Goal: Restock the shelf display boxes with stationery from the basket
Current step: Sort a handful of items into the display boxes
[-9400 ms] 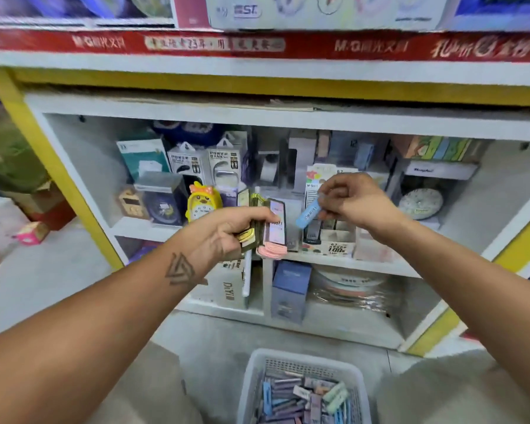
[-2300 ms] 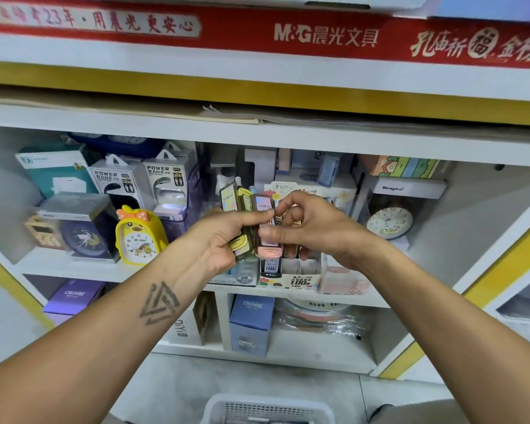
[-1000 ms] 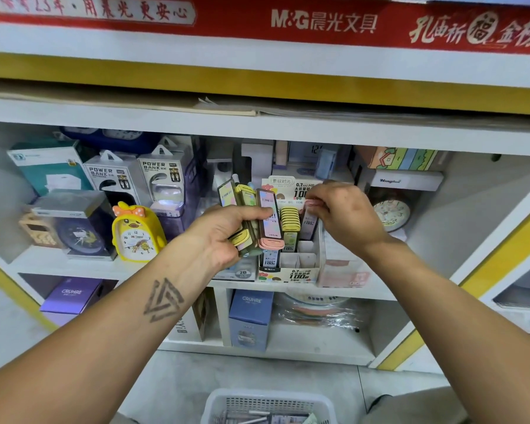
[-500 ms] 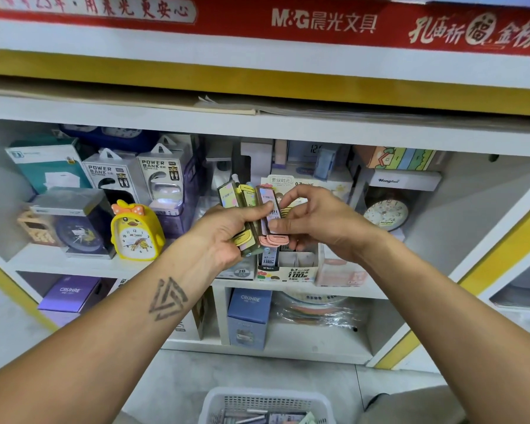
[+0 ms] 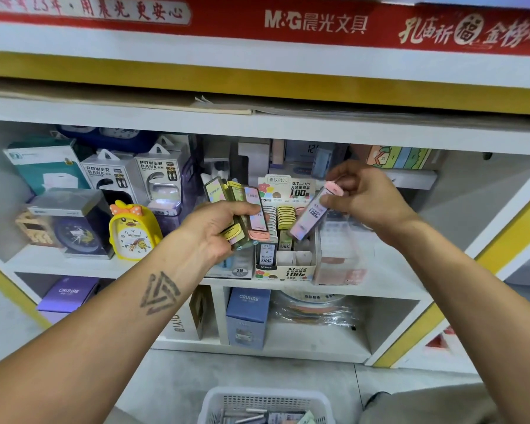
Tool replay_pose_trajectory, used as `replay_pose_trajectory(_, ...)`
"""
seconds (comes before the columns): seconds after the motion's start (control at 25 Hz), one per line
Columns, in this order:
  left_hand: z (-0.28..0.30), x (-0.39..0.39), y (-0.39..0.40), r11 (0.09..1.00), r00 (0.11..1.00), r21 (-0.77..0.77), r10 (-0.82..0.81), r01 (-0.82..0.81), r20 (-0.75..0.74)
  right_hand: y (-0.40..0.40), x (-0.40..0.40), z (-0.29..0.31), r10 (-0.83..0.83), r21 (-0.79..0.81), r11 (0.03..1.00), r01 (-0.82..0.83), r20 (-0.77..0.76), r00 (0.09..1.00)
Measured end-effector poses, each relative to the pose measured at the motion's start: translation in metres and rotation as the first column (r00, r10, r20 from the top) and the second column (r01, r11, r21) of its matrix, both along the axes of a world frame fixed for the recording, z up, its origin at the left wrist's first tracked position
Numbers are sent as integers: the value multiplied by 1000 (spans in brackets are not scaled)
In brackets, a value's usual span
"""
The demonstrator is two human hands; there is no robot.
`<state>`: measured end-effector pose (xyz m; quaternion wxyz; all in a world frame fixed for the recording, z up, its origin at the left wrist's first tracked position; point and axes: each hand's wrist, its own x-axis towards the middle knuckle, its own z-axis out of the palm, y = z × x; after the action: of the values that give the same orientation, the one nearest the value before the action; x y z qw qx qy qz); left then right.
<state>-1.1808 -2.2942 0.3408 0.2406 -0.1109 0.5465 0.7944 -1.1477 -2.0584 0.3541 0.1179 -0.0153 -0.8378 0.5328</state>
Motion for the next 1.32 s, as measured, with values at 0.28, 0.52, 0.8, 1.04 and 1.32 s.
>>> replay_pose_trajectory(0.28,-5,2,6,999,998,-1,-54,54,-22,-5,-12,-26,105,640,763,86,-255,961)
replay_pose_trajectory(0.52,-8,1,8,997,997,1,-76,76,-26,-10,-22,-43,112,826,551,122,-218,969)
replay_pose_trajectory(0.8,-8,2,11,997,997,46,-59,61,-50,-47,-3,-18,317,-194,944,-268,291,903)
replay_pose_trajectory(1.04,-6,1,10,996,997,72,-57,60,-52,-45,-2,-10,198,-305,944,-128,211,957)
replay_pose_trajectory(1.32,-6,-2,3,999,999,2,-51,51,-13,2,-1,3,98,-42,995,-95,73,993)
